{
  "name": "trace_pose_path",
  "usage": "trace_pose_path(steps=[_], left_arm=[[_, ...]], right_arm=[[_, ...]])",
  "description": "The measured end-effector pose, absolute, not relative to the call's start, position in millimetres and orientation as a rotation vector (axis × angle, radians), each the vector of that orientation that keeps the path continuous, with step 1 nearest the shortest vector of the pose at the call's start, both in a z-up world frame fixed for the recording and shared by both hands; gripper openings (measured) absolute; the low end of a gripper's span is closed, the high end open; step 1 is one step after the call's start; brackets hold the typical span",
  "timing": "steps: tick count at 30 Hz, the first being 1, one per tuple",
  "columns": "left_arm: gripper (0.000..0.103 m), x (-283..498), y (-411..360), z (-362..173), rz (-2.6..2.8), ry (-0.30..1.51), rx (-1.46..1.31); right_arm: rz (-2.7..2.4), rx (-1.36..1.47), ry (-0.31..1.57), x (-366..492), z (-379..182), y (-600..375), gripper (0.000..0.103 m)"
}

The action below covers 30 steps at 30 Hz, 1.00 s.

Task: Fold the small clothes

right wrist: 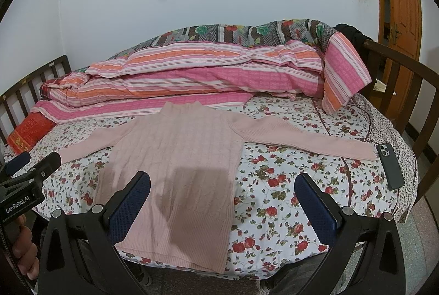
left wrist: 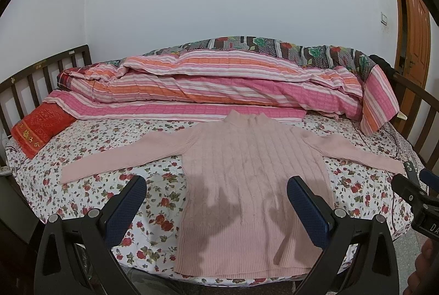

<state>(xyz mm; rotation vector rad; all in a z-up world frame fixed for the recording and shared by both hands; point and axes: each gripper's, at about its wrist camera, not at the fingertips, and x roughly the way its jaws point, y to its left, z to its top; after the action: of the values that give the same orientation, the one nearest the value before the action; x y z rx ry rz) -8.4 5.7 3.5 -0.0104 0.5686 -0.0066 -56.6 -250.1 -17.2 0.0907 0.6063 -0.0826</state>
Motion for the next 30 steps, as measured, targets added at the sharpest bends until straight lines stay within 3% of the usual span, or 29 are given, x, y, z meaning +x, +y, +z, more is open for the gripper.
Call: trace_pose_path(steps=[22,30], left_arm=[[0.103,-8.0,3.4,3.9,-0.006,0.566,-0.01],[0.103,20.3,39.0,-33.0,-0.027,0.655,-0.136]], right_arm=[[-0.084,0.092,0.585,-58.6,-18.3,-252.8,0.103],[-0.128,0.048,0.564,-46.2,-36.2,-253.0,0.103]])
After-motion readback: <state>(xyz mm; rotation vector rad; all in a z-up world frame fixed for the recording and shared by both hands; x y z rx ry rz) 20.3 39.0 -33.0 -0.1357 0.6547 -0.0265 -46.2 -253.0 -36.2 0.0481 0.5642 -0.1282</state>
